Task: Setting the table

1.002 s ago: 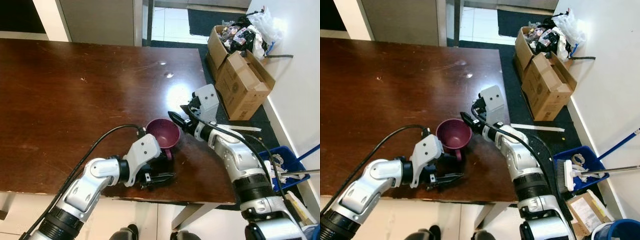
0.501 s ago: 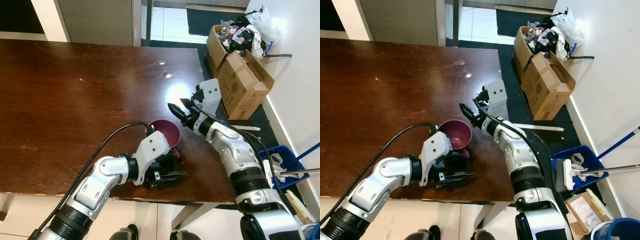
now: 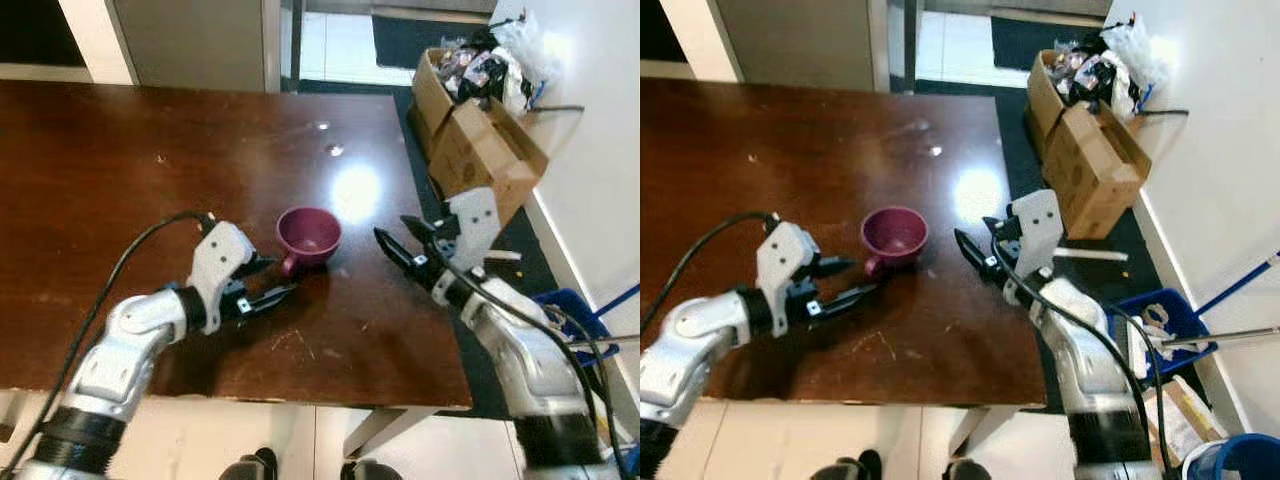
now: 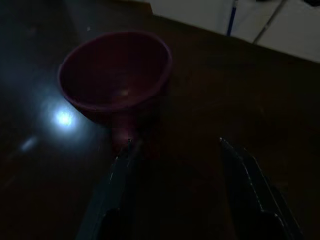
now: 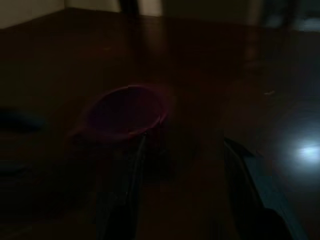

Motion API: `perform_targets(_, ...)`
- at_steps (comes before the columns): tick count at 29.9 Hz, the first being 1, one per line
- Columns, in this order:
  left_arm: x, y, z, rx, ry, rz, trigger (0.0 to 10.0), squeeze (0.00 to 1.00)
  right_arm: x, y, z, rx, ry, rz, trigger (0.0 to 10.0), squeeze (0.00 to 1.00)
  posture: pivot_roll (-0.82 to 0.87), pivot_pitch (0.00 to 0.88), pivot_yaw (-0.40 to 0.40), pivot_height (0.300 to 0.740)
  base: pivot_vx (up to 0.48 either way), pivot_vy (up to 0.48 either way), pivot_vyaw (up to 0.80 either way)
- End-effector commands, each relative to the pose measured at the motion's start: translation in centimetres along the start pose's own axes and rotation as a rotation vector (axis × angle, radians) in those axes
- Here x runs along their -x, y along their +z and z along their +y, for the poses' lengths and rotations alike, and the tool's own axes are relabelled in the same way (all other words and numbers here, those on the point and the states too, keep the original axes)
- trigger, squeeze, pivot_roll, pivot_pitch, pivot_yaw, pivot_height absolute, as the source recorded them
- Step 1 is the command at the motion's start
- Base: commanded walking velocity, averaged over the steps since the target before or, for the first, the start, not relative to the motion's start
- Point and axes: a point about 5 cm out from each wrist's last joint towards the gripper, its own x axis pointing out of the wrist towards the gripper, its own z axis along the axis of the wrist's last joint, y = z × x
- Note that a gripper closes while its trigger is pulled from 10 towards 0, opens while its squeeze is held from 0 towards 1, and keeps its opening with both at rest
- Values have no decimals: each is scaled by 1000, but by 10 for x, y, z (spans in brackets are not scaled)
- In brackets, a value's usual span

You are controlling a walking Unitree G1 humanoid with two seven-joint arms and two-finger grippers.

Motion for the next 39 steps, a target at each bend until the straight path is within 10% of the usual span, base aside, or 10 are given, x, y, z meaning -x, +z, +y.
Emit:
perform_targets(1, -4, -1, -9, 7, -41, -1, 10000, 0, -1, -2, 10, -23, 29, 11, 10000, 0, -68, 55, 27, 740, 0, 0, 0)
perform_targets(29, -81, -13, 1, -17, 267, 20, 10000, 0, -17, -14, -11, 28, -105, 107, 10000, 0, -88, 50, 48, 740, 0, 0, 0)
perform_targets(39, -63, 2, -19, 72, -9, -69, 10000, 0, -16, -18, -20, 44, -123, 126, 10000, 0, -78, 49, 53, 740, 0, 0, 0)
